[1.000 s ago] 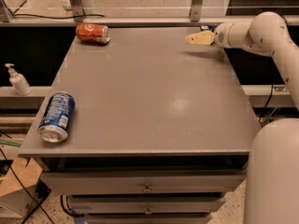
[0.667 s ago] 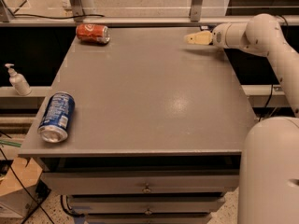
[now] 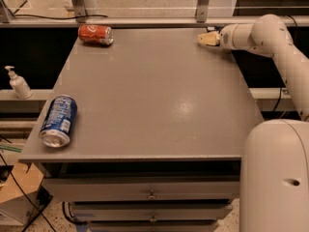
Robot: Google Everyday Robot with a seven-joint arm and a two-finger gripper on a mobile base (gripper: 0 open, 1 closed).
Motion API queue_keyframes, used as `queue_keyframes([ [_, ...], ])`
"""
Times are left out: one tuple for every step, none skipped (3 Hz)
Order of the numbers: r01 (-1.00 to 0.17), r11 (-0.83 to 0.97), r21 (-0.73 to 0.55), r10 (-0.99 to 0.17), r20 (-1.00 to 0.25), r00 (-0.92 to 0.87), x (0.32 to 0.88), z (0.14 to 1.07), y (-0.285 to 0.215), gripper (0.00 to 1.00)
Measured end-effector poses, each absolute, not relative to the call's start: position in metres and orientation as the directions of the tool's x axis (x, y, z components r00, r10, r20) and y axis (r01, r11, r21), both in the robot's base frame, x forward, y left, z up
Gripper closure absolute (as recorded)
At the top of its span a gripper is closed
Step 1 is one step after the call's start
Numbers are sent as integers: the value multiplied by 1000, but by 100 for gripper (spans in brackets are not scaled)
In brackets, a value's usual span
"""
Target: Move rxbar blueberry near pepsi can
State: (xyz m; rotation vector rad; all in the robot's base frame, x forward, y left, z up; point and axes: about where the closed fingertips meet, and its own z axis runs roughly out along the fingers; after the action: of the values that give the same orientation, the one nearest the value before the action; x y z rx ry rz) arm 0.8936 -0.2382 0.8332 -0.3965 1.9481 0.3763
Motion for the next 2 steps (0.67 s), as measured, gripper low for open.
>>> queue_keyframes([
  [-432,900,63,-123,-913,-389,896,831,-240,64],
  [-432,900,62,-124,-913,-389,896,831,-240,87],
])
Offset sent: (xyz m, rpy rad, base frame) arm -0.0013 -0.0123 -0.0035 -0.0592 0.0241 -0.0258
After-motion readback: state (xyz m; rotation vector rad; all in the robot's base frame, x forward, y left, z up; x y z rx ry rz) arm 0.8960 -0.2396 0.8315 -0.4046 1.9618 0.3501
